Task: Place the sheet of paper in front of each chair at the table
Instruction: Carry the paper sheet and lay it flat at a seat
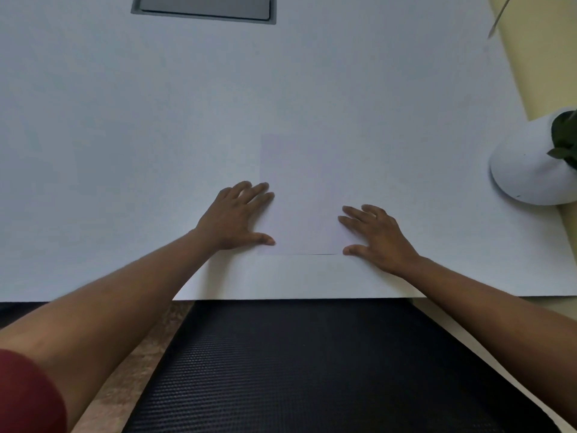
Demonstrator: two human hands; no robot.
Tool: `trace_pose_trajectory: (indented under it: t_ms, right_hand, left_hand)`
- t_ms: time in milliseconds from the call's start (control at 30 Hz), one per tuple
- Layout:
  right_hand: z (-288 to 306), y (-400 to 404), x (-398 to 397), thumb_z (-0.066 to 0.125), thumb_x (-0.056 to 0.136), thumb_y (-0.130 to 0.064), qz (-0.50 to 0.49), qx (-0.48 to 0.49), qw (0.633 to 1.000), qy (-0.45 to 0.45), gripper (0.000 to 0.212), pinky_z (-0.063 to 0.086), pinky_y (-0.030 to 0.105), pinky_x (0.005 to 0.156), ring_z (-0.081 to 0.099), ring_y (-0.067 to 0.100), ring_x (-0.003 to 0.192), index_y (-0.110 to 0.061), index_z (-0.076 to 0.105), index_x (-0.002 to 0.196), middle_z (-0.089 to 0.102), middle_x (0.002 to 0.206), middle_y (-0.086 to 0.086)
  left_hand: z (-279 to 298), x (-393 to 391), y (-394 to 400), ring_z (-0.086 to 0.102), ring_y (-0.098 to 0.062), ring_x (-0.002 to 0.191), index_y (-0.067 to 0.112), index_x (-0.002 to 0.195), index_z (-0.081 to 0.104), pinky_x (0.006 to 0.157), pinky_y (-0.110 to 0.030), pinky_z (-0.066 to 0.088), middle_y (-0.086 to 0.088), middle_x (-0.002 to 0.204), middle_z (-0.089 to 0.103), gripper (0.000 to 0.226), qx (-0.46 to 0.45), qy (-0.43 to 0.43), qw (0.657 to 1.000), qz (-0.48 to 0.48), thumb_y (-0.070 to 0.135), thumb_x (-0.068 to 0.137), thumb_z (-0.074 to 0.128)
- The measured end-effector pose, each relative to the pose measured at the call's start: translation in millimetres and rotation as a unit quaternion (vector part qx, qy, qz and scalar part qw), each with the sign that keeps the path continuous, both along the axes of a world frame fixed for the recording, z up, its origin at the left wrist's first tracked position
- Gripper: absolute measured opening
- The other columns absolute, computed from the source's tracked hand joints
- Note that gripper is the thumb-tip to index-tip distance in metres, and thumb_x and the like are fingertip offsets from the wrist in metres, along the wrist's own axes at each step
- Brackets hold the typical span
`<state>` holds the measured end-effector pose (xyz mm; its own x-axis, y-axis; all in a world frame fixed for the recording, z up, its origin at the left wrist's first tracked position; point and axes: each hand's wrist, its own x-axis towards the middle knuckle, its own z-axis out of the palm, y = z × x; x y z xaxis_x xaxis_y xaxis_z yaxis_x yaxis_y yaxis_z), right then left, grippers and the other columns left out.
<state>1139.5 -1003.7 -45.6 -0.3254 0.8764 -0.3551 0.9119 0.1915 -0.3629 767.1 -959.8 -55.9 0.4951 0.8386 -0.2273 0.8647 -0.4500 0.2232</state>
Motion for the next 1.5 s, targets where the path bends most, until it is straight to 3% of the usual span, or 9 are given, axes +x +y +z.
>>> trace_pose_trajectory:
  t_ms: [233, 500, 600, 1500]
  right_hand:
    - [-5, 27, -2, 0.074, 0.093, -0.051, -0.005, -0.005, 1.0, 0.0, 0.076, 0.023, 0.047, 0.125, 0.022, 0.024, 0.159, -0.035, 0.043, 0.16, 0.028, 0.173, -0.016]
    - [-7, 30, 1, 0.075, 0.094, -0.046, -0.015, 0.001, 1.0, 0.014, 0.075, 0.024, 0.045, 0.124, 0.026, 0.024, 0.157, -0.031, 0.045, 0.16, 0.031, 0.172, -0.013]
    - [-7, 31, 3, 0.074, 0.095, -0.045, -0.011, 0.001, 1.0, 0.011, 0.075, 0.024, 0.046, 0.124, 0.026, 0.024, 0.157, -0.03, 0.043, 0.161, 0.029, 0.173, -0.013]
    - [-6, 27, -2, 0.066, 0.099, -0.051, 0.007, 0.007, 1.0, -0.023, 0.081, 0.021, 0.042, 0.124, 0.02, 0.021, 0.159, -0.031, 0.027, 0.167, 0.019, 0.175, -0.019]
  left_hand:
    - [8, 2, 28, 0.035, -0.03, 0.153, 0.027, 0.167, 0.035, 0.119, -0.049, 0.035, 0.007, 0.177, 0.027, 0.12, 0.005, 0.029, 0.999, -0.014, 0.101, 0.073, 0.035]
    - [10, 7, 41, 0.034, -0.031, 0.153, 0.03, 0.168, 0.029, 0.118, -0.049, 0.035, 0.01, 0.179, 0.022, 0.116, 0.002, 0.047, 0.999, -0.017, 0.1, 0.076, 0.045]
    - [8, 7, 40, 0.035, -0.031, 0.151, 0.03, 0.167, 0.031, 0.117, -0.049, 0.036, 0.01, 0.178, 0.024, 0.118, 0.007, 0.048, 0.999, -0.015, 0.103, 0.074, 0.038]
    - [4, 0, 32, 0.038, -0.032, 0.153, 0.021, 0.164, 0.041, 0.121, -0.052, 0.035, 0.006, 0.176, 0.033, 0.125, -0.003, -0.014, 1.0, 0.011, 0.101, 0.068, 0.044]
